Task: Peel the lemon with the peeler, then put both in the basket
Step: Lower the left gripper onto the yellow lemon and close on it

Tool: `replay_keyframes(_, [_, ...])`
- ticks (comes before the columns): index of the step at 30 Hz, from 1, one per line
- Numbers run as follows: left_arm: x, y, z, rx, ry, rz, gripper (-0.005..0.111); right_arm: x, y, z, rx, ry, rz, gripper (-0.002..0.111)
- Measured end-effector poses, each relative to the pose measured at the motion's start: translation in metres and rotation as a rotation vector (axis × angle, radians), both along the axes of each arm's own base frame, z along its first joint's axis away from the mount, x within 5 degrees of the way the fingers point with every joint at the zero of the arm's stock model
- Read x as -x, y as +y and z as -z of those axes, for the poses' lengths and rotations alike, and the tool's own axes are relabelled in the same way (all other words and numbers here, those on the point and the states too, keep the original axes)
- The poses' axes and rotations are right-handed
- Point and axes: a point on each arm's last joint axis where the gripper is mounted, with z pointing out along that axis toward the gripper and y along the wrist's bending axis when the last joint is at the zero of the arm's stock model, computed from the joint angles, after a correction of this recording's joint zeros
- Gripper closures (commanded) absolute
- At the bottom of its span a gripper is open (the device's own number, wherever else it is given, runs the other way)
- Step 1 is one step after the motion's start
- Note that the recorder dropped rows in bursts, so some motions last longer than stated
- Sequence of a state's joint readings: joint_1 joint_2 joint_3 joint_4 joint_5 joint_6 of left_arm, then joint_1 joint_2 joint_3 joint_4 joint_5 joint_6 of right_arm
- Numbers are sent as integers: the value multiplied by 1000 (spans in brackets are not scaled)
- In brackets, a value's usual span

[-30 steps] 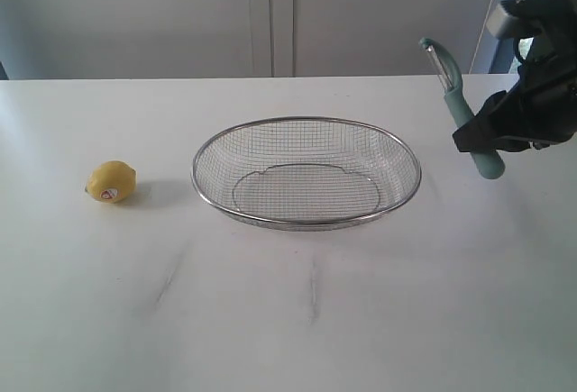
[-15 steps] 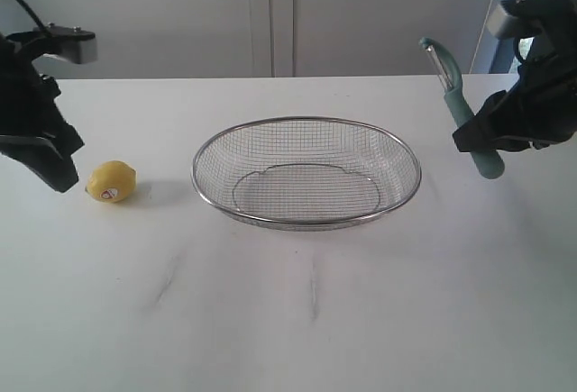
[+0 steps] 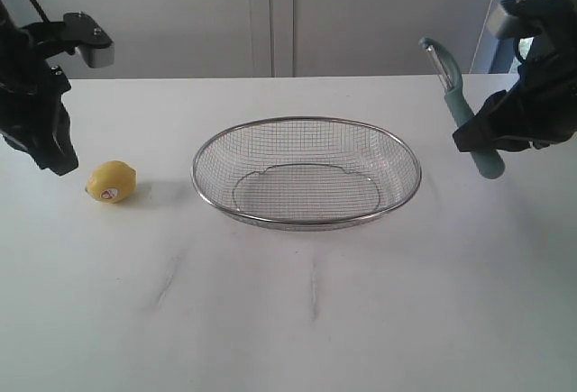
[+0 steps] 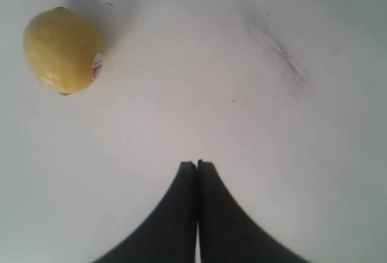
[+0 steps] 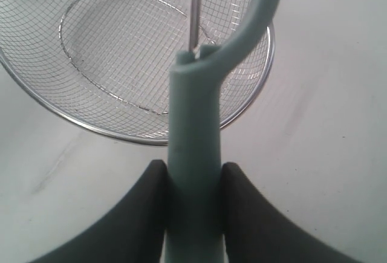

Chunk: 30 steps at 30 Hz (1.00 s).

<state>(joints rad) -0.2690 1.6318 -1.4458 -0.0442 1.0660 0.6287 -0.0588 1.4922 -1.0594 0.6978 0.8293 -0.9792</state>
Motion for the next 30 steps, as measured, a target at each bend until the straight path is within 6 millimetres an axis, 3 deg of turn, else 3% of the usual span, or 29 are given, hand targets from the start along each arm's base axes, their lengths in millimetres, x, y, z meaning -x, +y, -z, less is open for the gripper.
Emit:
replay_keyframes(5, [-4, 0, -1, -13, -63, 86, 81, 0, 0, 0, 0, 0, 0, 108])
replay_keyframes(10, [-10, -1, -2, -25, -140, 182, 38, 0, 0, 0, 0, 0, 0, 108])
replay_keyframes(12, [-15, -3, -1, -24, -184, 199, 27, 0, 0, 0, 0, 0, 0, 108])
replay_keyframes(17, [-29, -6, 9, -22, -235, 207, 25, 0, 0, 0, 0, -1, 1, 108])
replay_keyframes(25, [-52, -10, 55, -70, -171, 254, 25, 0, 0, 0, 0, -1, 1, 108])
replay_keyframes(30, [-66, -12, 71, -90, -217, 263, 25, 0, 0, 0, 0, -1, 1, 108])
